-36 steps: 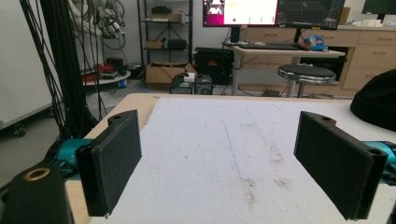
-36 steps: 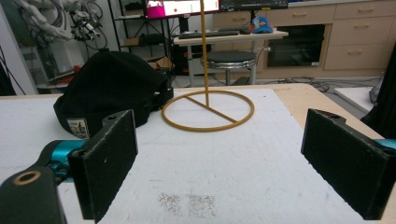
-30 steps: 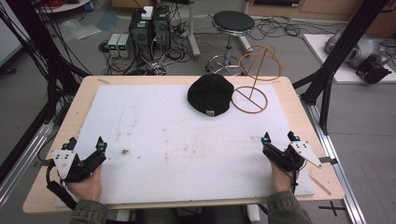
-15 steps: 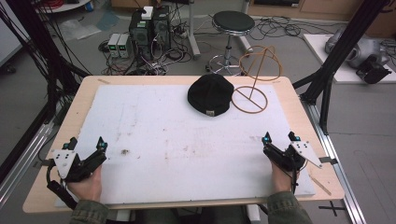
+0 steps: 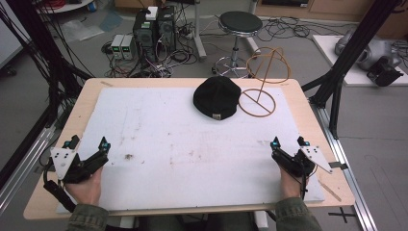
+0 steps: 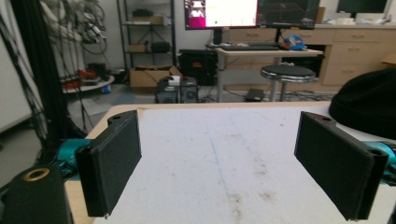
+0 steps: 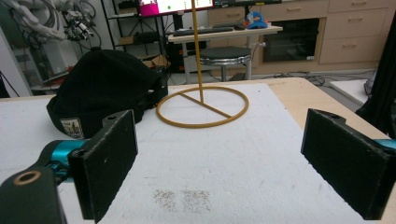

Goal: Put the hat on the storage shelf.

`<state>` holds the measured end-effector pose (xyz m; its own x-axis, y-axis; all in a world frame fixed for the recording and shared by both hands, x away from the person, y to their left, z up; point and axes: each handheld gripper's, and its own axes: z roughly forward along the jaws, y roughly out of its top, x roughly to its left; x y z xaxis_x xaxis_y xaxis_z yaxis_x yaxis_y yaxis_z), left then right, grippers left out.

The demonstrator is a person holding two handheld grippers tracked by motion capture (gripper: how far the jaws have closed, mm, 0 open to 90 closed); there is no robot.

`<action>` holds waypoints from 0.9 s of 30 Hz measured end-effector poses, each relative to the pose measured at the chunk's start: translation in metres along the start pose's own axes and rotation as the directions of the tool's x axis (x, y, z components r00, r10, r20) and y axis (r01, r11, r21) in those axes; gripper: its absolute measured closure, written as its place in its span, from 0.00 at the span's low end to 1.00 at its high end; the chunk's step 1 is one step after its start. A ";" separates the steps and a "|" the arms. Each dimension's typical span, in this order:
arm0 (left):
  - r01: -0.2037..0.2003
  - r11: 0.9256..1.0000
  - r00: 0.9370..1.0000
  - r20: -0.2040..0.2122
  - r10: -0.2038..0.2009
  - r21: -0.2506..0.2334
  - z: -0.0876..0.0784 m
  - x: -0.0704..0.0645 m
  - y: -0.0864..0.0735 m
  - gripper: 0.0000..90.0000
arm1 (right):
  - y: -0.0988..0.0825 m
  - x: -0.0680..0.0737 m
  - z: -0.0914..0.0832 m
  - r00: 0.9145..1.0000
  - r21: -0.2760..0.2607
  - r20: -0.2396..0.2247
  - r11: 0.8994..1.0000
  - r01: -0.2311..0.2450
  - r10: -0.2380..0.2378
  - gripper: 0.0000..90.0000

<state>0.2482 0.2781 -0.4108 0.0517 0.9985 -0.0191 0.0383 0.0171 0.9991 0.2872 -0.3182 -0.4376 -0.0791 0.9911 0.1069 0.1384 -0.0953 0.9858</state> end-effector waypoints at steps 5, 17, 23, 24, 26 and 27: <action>-0.004 1.000 1.000 0.031 0.003 0.023 0.012 0.002 0.014 0.17 | 0.000 0.001 0.000 1.000 0.008 -0.008 1.000 0.000 0.000 0.11; -0.046 0.994 0.988 0.149 0.030 0.103 0.047 -0.005 0.058 0.17 | 0.000 0.006 0.000 0.999 0.009 -0.020 1.000 0.026 -0.026 0.11; -0.072 0.990 0.988 0.143 0.055 0.118 0.075 -0.015 0.078 0.17 | 0.000 0.008 0.000 0.999 0.008 -0.021 0.999 0.040 -0.040 0.11; -0.085 0.988 0.987 0.149 0.066 0.126 0.081 -0.017 0.081 0.17 | 0.000 0.008 0.000 0.999 0.007 -0.021 0.999 0.040 -0.040 0.11; -0.095 0.986 0.985 0.159 0.073 0.136 0.091 -0.021 0.085 0.17 | 0.001 0.008 0.000 0.999 0.006 -0.021 0.999 0.039 -0.039 0.11; -0.091 0.986 0.983 0.171 0.067 0.137 0.097 -0.025 0.087 0.17 | 0.001 0.008 0.000 0.999 0.007 -0.021 0.999 0.038 -0.038 0.11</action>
<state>0.3475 0.2496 -0.3267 0.2240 0.9737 0.0415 0.1702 -0.0810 0.9821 0.2865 -0.3100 -0.4361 -0.1051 0.9918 0.0724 0.1421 -0.0571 0.9882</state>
